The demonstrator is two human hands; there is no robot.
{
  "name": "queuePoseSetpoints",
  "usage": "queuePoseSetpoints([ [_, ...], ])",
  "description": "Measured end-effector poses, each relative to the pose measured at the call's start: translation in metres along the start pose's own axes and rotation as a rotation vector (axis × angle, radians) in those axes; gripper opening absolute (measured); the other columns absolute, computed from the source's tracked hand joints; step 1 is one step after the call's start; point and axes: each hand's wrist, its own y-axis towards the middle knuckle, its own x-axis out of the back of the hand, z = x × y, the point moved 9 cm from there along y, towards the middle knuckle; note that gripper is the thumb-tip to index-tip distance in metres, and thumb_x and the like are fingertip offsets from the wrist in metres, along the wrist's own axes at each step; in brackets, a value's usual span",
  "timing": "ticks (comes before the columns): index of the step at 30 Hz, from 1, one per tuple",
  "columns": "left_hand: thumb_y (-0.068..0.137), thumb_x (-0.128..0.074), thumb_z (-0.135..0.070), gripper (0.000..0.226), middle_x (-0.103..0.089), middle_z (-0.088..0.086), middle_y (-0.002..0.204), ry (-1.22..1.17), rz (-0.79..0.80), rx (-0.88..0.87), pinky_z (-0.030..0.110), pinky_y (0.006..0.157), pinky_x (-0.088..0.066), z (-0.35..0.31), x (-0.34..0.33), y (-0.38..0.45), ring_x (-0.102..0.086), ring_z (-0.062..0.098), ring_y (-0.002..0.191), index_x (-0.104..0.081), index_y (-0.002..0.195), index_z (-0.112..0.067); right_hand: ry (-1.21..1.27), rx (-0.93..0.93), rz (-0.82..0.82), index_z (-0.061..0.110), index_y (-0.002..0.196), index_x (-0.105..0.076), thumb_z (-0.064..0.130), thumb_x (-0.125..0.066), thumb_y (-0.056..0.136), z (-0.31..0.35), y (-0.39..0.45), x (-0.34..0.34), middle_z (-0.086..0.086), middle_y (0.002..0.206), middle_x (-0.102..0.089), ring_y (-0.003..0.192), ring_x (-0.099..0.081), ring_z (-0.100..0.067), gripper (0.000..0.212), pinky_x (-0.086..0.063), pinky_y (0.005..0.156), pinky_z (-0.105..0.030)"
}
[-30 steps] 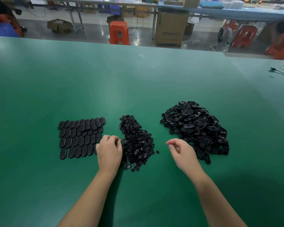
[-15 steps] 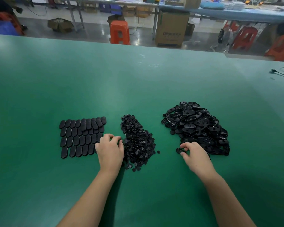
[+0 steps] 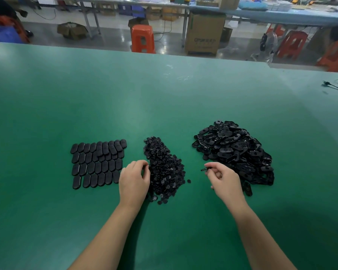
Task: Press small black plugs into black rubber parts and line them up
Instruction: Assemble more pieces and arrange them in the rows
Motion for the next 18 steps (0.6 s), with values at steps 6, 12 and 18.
queuePoseSetpoints([
  [6,0.087,-0.07,-0.003,0.015,-0.07,0.0,0.094,-0.045,0.009,-0.038,0.038,0.077,-0.054,-0.006,0.002,0.0,-0.063,0.019,0.084,-0.072,0.1,-0.01,0.369,-0.059,-0.036,0.029,0.101,-0.072,0.006,-0.055,0.101,-0.004,0.003,-0.021,0.005,0.083,-0.076,0.071,-0.071,-0.01,0.028,-0.056,0.067,-0.022],
  [12,0.084,-0.07,0.002,0.016,-0.068,0.0,0.091,-0.041,0.003,-0.037,0.03,0.073,-0.052,-0.007,0.003,0.0,-0.063,0.017,0.083,-0.071,0.096,-0.009,0.487,-0.072,-0.031,0.026,0.116,-0.058,0.006,-0.062,0.099,-0.011,0.006,-0.04,-0.004,0.088,-0.077,0.079,-0.074,-0.02,0.026,-0.06,0.077,-0.03],
  [18,0.085,-0.07,0.001,0.017,-0.061,-0.01,0.085,-0.077,-0.001,0.047,0.009,0.065,-0.036,0.001,0.004,-0.001,-0.053,0.002,0.07,-0.068,0.092,-0.014,0.439,-0.056,-0.041,0.031,0.119,-0.065,0.008,-0.063,0.099,-0.016,0.004,-0.043,0.005,0.089,-0.075,0.081,-0.075,-0.014,0.031,-0.06,0.078,-0.024],
])
